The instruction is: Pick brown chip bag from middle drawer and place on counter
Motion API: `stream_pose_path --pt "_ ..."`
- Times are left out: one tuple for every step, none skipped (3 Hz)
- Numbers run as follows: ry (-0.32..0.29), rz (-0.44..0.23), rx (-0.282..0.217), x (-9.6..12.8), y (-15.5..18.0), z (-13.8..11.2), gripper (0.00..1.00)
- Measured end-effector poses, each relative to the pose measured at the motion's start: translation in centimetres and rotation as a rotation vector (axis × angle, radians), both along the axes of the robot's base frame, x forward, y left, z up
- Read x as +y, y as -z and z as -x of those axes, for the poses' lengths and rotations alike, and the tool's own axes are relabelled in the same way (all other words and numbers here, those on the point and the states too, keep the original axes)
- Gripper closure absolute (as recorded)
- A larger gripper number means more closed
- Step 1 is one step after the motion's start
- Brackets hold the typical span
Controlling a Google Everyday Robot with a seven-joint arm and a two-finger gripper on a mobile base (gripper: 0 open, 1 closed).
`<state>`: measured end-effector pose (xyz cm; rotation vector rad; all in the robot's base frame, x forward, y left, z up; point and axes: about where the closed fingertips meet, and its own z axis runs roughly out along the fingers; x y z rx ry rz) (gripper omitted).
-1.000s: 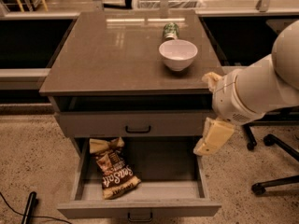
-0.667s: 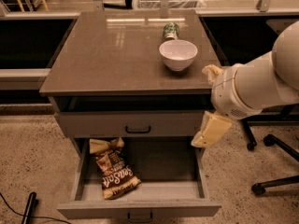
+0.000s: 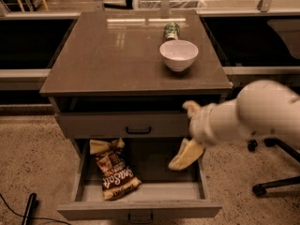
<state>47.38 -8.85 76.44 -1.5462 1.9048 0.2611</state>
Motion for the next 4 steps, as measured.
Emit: stream_pose_path --pt "-0.04 -0.079 0.009 3.9 7.5 0.8 0.0" --pt "-0.057 -0.149 -0.075 4.1 10.1 -1.4 0.0" --pt "-0.105 -0.134 -0.114 4.1 10.3 -1.8 0.0" --pt "-0.115 -0.128 -0.066 5.1 12.1 -2.5 0.0"
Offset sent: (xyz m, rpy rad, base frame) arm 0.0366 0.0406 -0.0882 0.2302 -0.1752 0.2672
